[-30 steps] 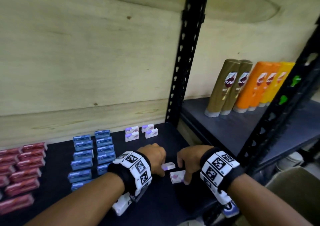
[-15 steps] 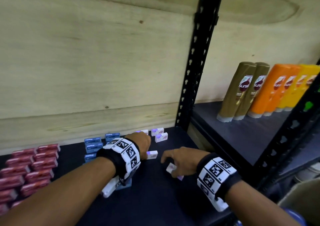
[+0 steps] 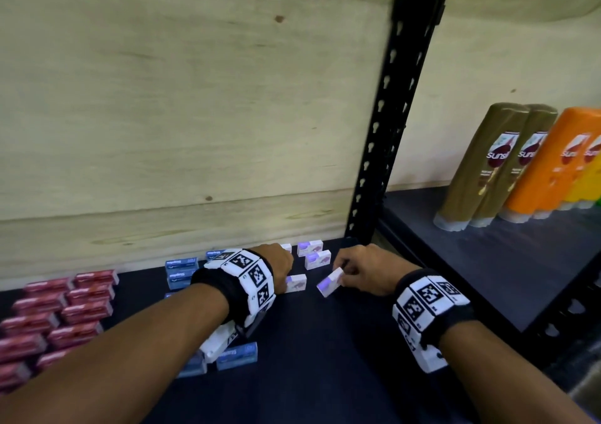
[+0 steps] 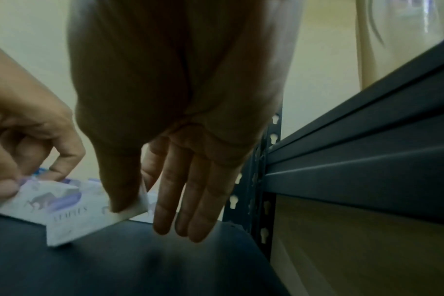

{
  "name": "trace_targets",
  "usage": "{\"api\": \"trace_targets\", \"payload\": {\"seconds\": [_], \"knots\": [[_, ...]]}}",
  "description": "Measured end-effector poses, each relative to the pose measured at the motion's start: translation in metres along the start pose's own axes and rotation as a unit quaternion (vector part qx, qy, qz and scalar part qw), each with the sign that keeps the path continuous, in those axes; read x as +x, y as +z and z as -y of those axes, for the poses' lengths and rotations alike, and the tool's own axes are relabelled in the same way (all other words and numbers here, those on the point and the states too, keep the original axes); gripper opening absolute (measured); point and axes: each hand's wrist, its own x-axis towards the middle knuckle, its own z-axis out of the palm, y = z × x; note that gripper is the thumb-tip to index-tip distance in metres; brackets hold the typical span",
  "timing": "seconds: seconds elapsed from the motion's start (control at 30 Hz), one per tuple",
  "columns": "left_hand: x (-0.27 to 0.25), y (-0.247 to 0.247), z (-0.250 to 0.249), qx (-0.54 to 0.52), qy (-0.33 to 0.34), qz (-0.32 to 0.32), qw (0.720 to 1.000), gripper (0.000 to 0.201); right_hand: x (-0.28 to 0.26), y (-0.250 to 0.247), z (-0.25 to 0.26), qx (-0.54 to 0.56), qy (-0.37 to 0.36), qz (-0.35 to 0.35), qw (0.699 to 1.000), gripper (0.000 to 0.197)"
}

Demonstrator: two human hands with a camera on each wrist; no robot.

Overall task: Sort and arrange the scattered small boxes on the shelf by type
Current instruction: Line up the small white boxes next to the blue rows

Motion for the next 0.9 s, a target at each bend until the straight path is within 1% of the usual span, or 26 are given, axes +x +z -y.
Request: {"api": "trace_targets", "payload": {"seconds": [0.03,0.1,0.13,0.2,0.23,0.3,0.37,0.4,0.47,0.57,0.63,0.73,0.77,0.87,0.9], "knots": [[0.001,-0.001,-0.001,0.001,0.001,0.005,1.0,0.031,0.002,0.0,-0.001,-0.019,0.006,0.006,1.0,0.013],[0.005,-0.003,-0.001,0.009,0.0,0.012,1.0,0.019,0.006,0.002,-0.003,-0.035,0.02,0.011,0.999,0.012],[0.007,-0.003,0.0,0.007,-0.001,0.008,1.0,0.022,0.008,0.003,-0.004,-0.029,0.025,0.009,0.999,0.012],[0.009,-0.001,0.002,-0.002,0.006,0.002,1.0,0.037,0.013,0.003,-0.005,-0.015,0.03,0.003,0.999,0.015],[0.009,0.0,0.004,-0.011,0.011,-0.007,1.0,0.039,0.014,0.001,-0.004,-0.011,0.033,0.002,0.999,0.015],[0.008,0.002,0.006,-0.023,0.008,-0.023,0.999,0.034,0.015,0.0,-0.001,-0.016,0.039,0.007,0.999,0.017],[0.007,0.002,0.007,-0.035,0.0,-0.017,0.999,0.023,0.018,-0.001,0.003,-0.034,0.043,0.017,0.998,0.021],[0.007,0.001,0.007,-0.042,-0.003,-0.009,0.999,0.022,0.02,-0.001,0.005,-0.041,0.045,0.019,0.998,0.019],[0.009,0.001,0.007,-0.048,-0.006,-0.006,0.999,0.028,0.025,-0.001,0.008,-0.052,0.051,0.019,0.997,0.016],[0.013,0.003,0.007,-0.043,-0.006,-0.015,0.999,0.037,0.031,-0.001,0.01,-0.066,0.064,0.012,0.996,0.015],[0.012,0.003,0.009,-0.038,0.001,-0.019,0.999,0.032,0.033,0.0,0.01,-0.07,0.066,0.01,0.995,0.015],[0.009,-0.004,0.008,-0.029,0.02,-0.02,0.999,0.012,0.035,0.002,0.011,-0.076,0.065,0.007,0.995,0.014],[0.008,-0.004,0.008,-0.024,0.024,-0.023,0.999,0.01,0.036,0.003,0.01,-0.08,0.065,0.005,0.995,0.014],[0.011,0.0,0.007,-0.005,0.009,-0.028,1.0,0.014,0.039,0.005,0.011,-0.089,0.064,-0.003,0.994,0.014],[0.012,0.002,0.007,-0.001,0.006,-0.032,0.999,0.019,0.039,0.005,0.011,-0.089,0.065,-0.002,0.994,0.015]]}}
